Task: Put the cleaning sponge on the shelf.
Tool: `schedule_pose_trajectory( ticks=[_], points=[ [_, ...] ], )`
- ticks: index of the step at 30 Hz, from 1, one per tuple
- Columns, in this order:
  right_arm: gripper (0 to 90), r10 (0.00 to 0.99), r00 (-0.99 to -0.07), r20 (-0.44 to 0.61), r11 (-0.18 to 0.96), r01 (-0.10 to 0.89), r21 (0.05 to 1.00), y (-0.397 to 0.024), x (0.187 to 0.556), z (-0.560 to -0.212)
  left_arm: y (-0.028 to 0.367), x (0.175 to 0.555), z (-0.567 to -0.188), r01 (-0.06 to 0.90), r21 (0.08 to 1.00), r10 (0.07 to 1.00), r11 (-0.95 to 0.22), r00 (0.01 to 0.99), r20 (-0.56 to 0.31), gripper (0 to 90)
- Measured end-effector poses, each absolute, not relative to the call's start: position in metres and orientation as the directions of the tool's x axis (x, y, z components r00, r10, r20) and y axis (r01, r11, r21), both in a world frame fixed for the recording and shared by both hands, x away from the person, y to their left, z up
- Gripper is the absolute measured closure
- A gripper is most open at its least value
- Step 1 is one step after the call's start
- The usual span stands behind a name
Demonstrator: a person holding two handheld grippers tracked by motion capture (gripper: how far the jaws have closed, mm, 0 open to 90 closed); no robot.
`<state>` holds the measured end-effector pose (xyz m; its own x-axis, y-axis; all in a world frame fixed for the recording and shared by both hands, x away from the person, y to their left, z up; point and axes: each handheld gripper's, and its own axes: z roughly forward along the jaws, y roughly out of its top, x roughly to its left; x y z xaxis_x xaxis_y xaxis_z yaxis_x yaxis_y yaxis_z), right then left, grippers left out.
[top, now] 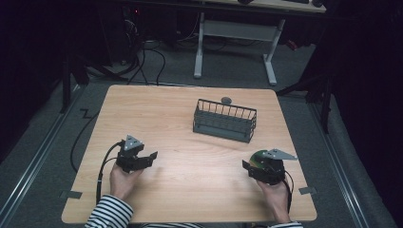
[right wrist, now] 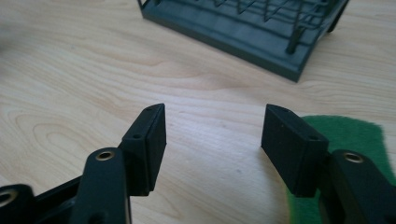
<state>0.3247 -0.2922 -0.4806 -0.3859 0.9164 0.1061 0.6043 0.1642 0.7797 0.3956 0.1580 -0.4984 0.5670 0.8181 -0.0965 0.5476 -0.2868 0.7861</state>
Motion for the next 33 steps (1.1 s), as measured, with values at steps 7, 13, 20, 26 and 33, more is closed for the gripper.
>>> schedule_pose_trajectory(
  ticks=[7,13,20,26,33],
  points=[
    [56.0,0.912,-0.382,0.15,0.107,0.574,0.812,-0.312,0.331,-0.473,0.136,0.41,-0.489,0.519,0.796,0.763,-0.312,0.636,-0.115,41.2],
    [57.2,0.933,-0.331,0.144,0.083,0.584,0.807,-0.327,0.352,-0.46,0.111,0.43,-0.477,0.508,0.785,0.736,-0.356,0.67,-0.1,38.5],
    [54.5,0.955,-0.285,0.077,0.106,0.573,0.813,-0.337,0.37,-0.442,0.086,0.454,-0.453,0.467,0.809,0.734,-0.357,0.676,-0.067,37.7],
    [55.4,0.961,-0.265,0.077,0.097,0.586,0.805,-0.344,0.386,-0.432,0.073,0.477,-0.435,0.472,0.818,0.736,-0.329,0.671,-0.091,38.4],
    [58.2,0.967,-0.246,0.067,0.083,0.552,0.829,-0.339,0.41,-0.423,0.052,0.499,-0.425,0.468,0.822,0.733,-0.325,0.673,-0.093,42.6]
  ],
)
